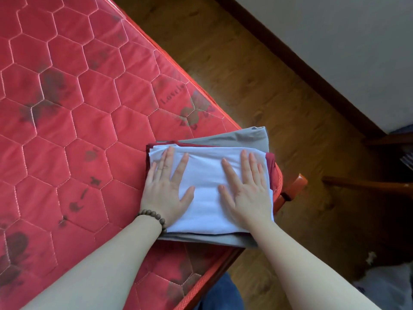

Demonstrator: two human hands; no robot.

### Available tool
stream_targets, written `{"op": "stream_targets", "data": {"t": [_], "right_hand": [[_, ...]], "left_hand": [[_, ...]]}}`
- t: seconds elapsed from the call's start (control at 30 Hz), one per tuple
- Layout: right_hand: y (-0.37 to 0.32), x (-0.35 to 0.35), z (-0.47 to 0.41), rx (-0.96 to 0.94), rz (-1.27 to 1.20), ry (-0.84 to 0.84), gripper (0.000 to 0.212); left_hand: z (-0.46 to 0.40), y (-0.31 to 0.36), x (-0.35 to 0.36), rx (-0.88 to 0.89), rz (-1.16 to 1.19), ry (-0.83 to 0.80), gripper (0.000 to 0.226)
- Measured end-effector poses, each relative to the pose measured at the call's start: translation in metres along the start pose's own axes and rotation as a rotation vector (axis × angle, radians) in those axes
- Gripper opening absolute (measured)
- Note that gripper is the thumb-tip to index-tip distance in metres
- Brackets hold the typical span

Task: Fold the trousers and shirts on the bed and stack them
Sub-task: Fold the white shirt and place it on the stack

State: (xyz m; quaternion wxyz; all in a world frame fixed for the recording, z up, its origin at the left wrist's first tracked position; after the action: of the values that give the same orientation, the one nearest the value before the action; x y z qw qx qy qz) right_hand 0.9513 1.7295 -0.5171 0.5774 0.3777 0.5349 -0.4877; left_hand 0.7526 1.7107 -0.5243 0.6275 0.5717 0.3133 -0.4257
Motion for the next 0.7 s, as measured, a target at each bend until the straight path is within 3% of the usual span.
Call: {"op": "stream_targets", "data": {"t": [0.13,0.23,0.33,0.4,0.57,0.7], "right_hand": [[0.000,-0.004,-0.005,-0.026,-0.113,-0.011,0.056],[0.004,-0.018,0.002,0.038,-0.163,0.119,0.055],[0.017,-0.025,0.016,0.185,-0.144,0.232,0.052],[0.026,-0.020,0.019,0.237,-0.253,0.197,0.051],[0.044,0.001,0.017,0.306,-0.641,-0.097,0.059],[0.048,0.006,0.019,0.275,-0.697,-0.123,0.059]], "left_hand": [[-0.004,-0.001,-0.004,0.025,0.097,0.025,0.070],[0.003,0.001,-0.015,0.059,0.168,0.111,0.063],[0.009,-0.002,-0.019,-0.037,0.207,0.164,0.059],[0.010,-0.009,-0.018,-0.120,0.280,0.128,0.060],[0.012,-0.029,-0.005,-0.217,0.507,-0.072,0.067],[0.013,-0.032,-0.001,-0.250,0.605,-0.147,0.064]]}}
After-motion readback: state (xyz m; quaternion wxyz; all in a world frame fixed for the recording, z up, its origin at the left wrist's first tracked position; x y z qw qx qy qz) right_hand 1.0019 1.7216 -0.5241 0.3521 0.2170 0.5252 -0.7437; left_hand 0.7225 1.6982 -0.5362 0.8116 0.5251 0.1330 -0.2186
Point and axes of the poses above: each hand's wrist, its own z-axis away from the middle knuckle, its own x-axis out of the palm, y = z × x, the point moved 7 cm from there along -z, towards the middle knuckle, and after that the axes turned 10 degrees about z, right-handed, at the moved point
